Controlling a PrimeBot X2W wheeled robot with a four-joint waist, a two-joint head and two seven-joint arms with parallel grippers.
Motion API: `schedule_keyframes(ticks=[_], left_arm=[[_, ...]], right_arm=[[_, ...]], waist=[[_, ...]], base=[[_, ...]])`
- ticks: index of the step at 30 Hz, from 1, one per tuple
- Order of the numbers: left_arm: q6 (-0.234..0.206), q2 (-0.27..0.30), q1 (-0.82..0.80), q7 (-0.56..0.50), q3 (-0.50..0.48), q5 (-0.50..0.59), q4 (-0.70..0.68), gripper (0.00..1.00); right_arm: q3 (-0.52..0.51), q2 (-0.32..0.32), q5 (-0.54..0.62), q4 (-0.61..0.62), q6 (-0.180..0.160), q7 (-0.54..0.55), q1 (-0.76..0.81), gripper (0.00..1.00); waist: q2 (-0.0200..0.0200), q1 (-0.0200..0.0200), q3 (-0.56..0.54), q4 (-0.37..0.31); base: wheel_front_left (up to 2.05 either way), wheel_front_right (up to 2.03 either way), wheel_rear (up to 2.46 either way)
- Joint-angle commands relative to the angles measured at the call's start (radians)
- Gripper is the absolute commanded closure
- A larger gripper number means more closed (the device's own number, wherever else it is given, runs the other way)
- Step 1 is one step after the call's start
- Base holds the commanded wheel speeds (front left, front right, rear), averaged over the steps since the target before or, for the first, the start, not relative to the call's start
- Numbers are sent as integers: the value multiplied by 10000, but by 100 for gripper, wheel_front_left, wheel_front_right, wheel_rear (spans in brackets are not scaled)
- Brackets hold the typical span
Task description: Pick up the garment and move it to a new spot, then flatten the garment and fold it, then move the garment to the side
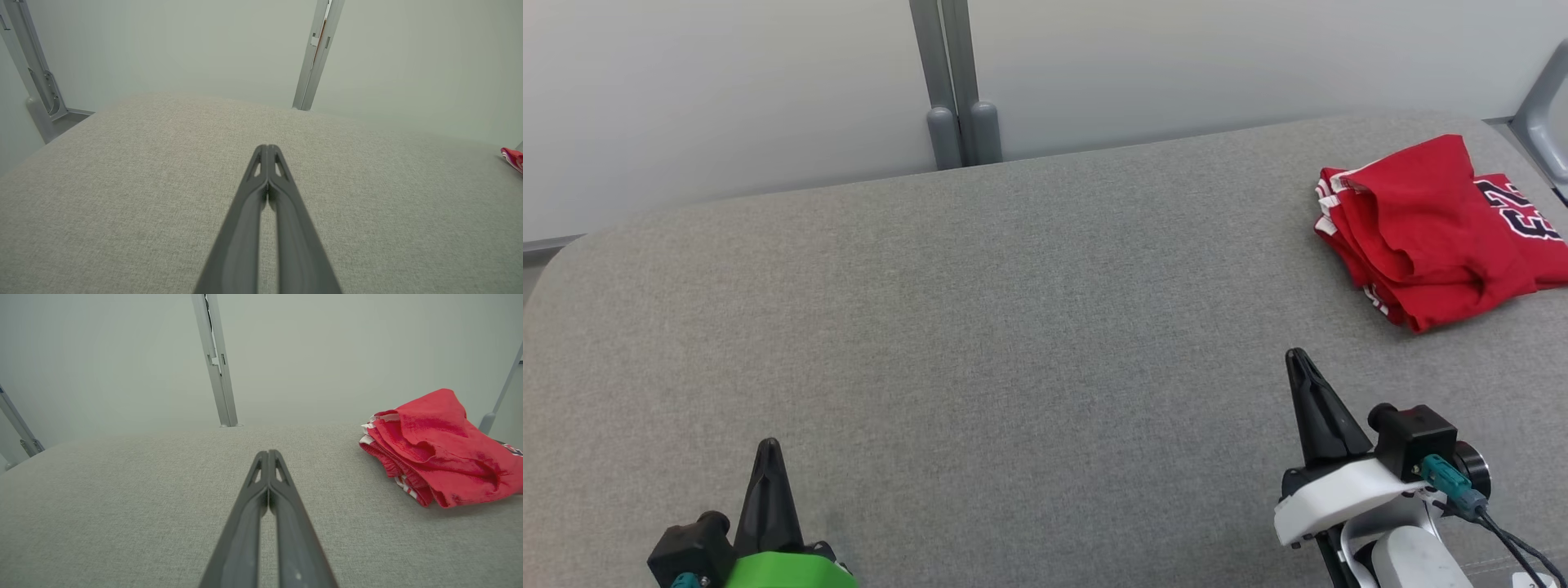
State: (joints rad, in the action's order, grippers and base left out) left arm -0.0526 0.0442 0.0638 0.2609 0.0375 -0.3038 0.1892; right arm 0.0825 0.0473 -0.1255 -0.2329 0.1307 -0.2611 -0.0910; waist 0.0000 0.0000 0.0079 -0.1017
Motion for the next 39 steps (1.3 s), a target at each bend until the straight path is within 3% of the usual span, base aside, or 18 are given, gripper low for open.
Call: schedule_keyframes(ticks=[1,17,39], left_arm=[[59,13,-104,-108,-63,-366,-70,100],[438,27,-463,-871,-369,-3050,44,100],[854,45,-865,-1715,-712,-5995,184,100]], right_arm=[[-20,21,-455,131,0,70,-88,100],[-241,181,-3676,80,0,697,-130,100],[-562,280,-7118,43,1,1440,-153,100]], waist=[[0,0,-1,14],[0,0,-7,144],[0,0,-15,321]], base=[[0,0,0],[0,0,0],[0,0,0]])
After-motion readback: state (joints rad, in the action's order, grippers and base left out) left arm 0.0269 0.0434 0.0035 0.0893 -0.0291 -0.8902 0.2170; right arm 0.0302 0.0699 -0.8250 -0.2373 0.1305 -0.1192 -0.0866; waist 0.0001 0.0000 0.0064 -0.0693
